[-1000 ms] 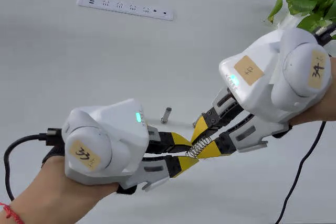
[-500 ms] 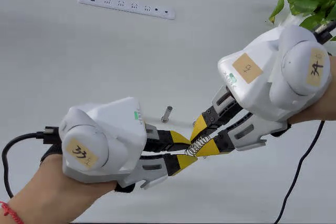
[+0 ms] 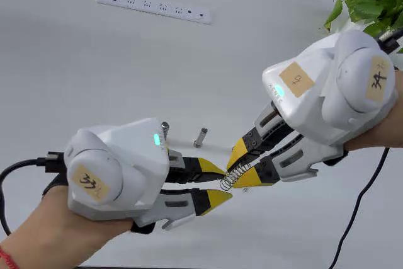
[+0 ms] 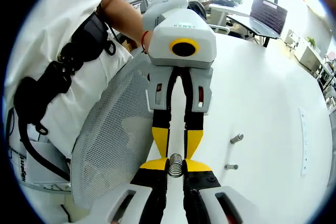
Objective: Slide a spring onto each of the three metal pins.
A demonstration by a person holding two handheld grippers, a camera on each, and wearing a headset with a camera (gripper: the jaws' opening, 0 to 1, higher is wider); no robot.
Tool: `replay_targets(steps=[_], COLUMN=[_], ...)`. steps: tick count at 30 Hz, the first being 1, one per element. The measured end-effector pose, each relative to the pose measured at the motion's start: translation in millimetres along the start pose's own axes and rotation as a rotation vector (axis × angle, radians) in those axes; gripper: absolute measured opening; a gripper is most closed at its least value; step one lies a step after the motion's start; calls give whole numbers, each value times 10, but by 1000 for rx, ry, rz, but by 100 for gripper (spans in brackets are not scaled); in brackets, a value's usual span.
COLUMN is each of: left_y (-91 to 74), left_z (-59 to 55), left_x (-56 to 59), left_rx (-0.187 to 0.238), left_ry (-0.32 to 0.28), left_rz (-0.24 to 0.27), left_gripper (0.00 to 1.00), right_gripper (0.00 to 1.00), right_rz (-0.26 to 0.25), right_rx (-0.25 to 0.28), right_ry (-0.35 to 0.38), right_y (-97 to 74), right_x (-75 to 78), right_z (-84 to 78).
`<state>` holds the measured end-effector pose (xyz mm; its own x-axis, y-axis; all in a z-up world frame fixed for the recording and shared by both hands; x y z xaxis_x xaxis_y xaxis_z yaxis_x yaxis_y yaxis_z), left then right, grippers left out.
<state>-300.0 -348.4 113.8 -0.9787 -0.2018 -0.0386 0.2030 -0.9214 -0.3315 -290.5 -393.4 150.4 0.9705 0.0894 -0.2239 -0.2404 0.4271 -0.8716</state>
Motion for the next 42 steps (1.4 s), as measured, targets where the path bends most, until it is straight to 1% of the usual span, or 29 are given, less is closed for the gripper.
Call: replay_targets(steps=[3,5,9,13,15,18,21,25,30,31,34,36,40,42], left_y=[-79,-126,-271,-424,-485,-588,-660,-712,-767,-775,-778,-774,-756,-745], left_z=[-33,-67,-149,-236,-281,-365,-406,-457,-541,-556,-569,-574,-591,-607], left_x=[-34,-55,-103,-168,-198,-254,-297,-340,-401,-413,-430,-436,-444,-446], left_rx=[2,-4,-14,-22,-30,-42,-42,-46,-53,-49,-39,-31,-16,-14], left_ry=[-11,-17,-34,-46,-49,-59,-59,-63,-75,-79,-86,-81,-84,-89], left_rz=[19,31,62,98,113,135,154,168,181,184,188,190,188,180], left_gripper=[15,17,23,30,31,37,42,48,54,57,62,65,76,78], right_gripper=[7,7,7,7,7,7,7,7,7,7,7,7,7,7], right_rz=[-14,-20,-46,-90,-104,-133,-155,-198,-222,-228,-248,-254,-256,-251], right_rx=[7,12,26,24,23,26,17,2,-12,-14,-23,-25,-28,-35], right_ry=[7,12,30,51,63,83,94,110,131,137,150,159,172,174], right_y=[-23,-46,-96,-113,-120,-128,-129,-122,-86,-75,-56,-40,11,49], right_x=[41,58,122,251,284,363,445,574,738,790,877,930,1011,1042], right_z=[5,14,36,15,19,35,32,20,-13,-27,-46,-46,-37,-34])
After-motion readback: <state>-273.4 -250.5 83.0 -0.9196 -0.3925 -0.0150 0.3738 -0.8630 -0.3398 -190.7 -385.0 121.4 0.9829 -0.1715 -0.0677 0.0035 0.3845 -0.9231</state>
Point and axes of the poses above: the centre of the closed fingertips' face, and the gripper's own axes: y roughly forward along the fingers, x roughly to its right, z roughly out of its top, the point moved 4 cm from there along -y, roughly backward along the fingers, and after that the axes turned 12 degrees about y, right-handed, at the moved point
